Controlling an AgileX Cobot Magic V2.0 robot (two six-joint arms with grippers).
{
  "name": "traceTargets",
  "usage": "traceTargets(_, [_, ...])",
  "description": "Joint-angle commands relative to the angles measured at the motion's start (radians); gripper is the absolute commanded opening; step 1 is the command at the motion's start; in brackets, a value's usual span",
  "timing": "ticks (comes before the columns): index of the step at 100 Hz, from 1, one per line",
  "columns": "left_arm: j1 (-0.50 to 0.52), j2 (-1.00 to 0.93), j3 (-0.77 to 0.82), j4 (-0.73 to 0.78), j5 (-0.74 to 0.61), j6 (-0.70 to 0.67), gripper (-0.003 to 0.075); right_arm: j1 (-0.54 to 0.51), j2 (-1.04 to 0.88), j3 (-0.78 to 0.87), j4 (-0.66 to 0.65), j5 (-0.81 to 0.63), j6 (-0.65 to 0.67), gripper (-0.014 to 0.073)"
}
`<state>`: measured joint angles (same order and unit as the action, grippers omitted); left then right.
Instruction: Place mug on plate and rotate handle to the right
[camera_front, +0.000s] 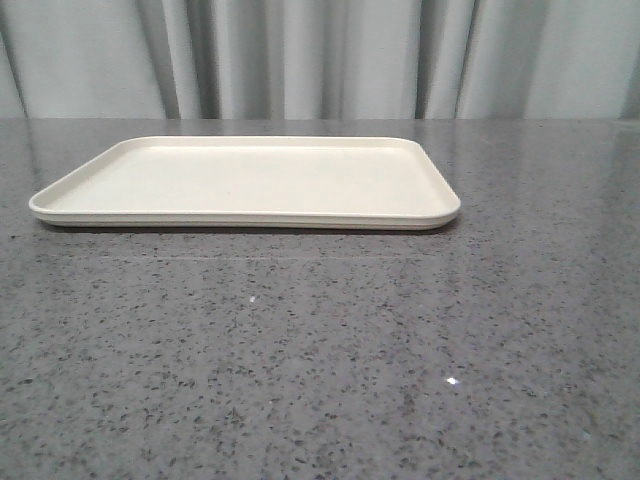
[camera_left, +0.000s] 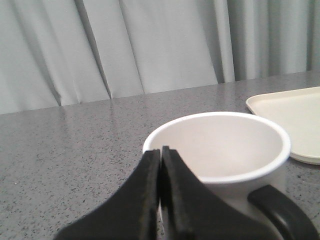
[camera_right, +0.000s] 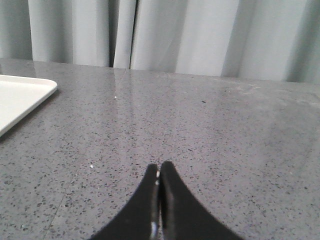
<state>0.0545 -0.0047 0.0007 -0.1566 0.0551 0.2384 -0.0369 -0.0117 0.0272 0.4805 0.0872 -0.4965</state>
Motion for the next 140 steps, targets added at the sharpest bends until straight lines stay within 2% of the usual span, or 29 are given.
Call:
traceTargets(1, [0.0,-0.028,0.009,-0.008,-0.08,-0.004,-0.002,-0.007,-0.02,0.001,0.008,-0.072,-0.006,-0.0058])
traceTargets(140, [0.0,-0.028,0.009,0.017,-0.08,-0.004,-0.002,0.015,-0.019,0.0,0.008,-0.082,-0.006,-0.0058])
